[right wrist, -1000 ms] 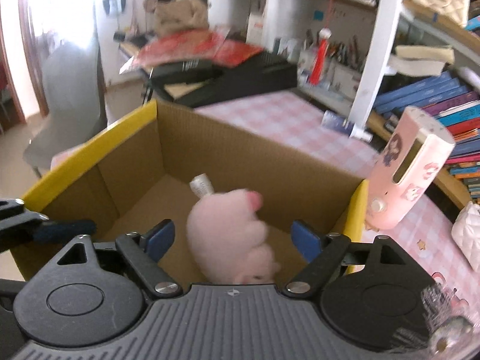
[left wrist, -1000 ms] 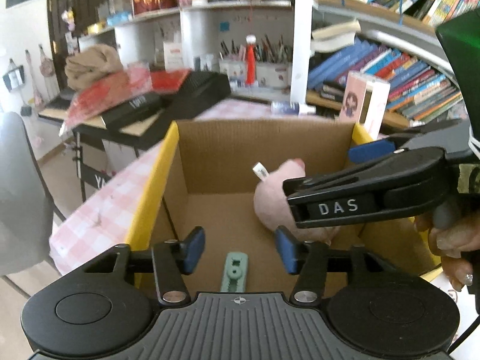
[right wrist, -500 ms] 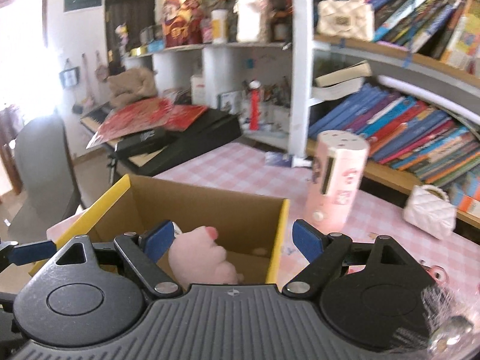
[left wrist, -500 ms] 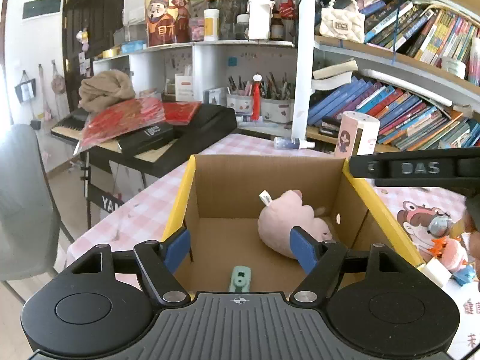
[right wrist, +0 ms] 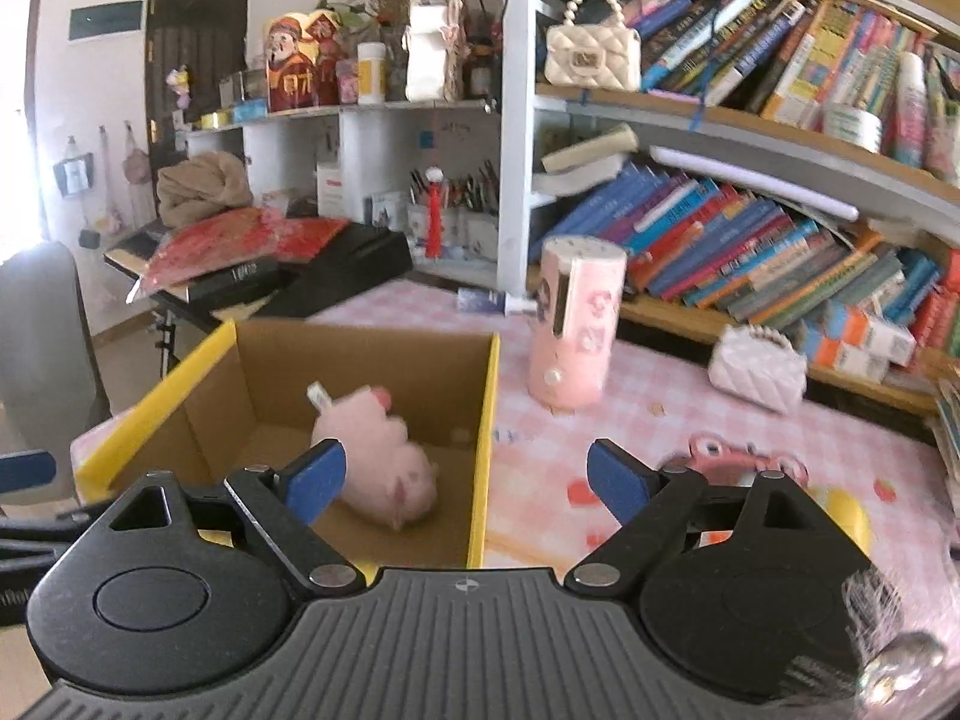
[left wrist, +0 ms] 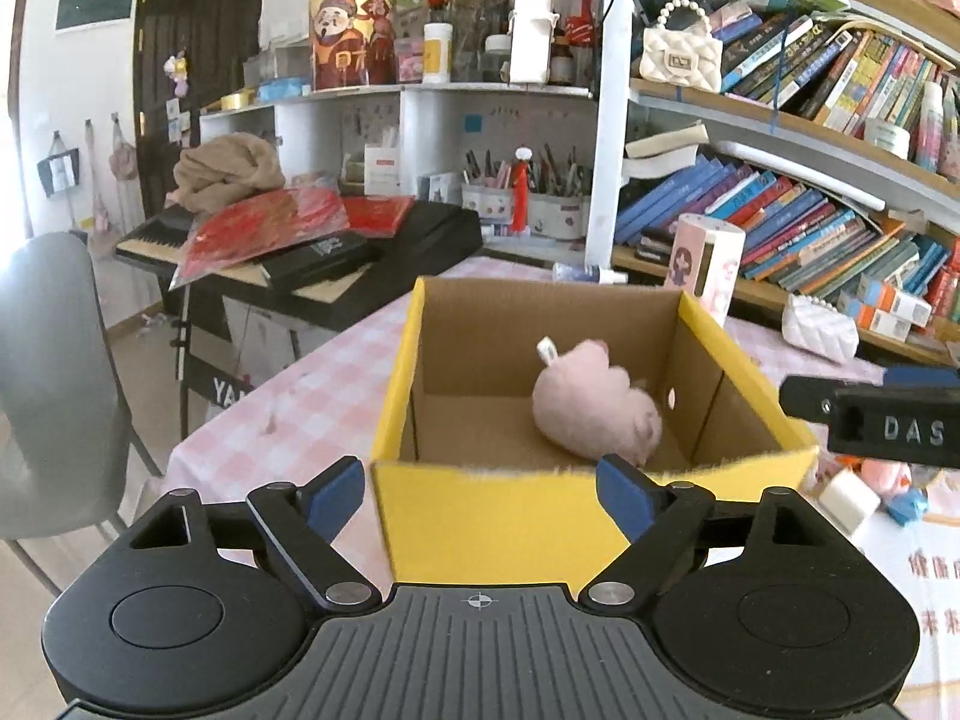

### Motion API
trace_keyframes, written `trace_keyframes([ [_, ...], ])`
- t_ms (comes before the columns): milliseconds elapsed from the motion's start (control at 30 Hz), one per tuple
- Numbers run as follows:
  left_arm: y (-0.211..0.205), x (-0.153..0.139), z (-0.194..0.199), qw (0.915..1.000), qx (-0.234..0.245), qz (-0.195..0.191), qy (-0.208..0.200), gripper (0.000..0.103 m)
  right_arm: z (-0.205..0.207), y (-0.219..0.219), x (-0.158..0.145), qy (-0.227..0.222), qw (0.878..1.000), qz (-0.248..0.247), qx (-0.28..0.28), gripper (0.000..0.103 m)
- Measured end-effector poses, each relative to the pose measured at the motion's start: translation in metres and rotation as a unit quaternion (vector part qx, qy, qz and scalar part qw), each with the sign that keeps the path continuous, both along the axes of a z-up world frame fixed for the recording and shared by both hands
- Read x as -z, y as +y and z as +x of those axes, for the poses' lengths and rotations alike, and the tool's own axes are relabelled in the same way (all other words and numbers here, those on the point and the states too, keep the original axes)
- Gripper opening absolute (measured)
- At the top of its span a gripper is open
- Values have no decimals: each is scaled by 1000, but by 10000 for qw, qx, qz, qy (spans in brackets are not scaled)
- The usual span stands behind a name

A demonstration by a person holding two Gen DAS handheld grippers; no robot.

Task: Organize objects
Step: 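Withdraw both open grippers up and away from the yellow box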

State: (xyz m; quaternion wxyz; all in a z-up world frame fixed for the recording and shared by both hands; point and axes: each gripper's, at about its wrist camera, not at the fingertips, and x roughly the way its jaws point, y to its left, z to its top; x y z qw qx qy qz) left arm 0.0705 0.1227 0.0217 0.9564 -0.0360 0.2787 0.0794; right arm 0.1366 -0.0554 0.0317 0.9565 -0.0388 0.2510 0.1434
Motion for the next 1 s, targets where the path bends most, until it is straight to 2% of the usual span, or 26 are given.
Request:
trace_keyframes([
  [500, -4, 13, -45, 9984, 341, 220, 396, 87, -71, 11, 34, 541, 9975, -255, 367, 88],
  [1000, -4, 22, -72, 9963, 531, 225, 637, 88, -111, 14, 45, 682, 9953, -452, 526, 91],
])
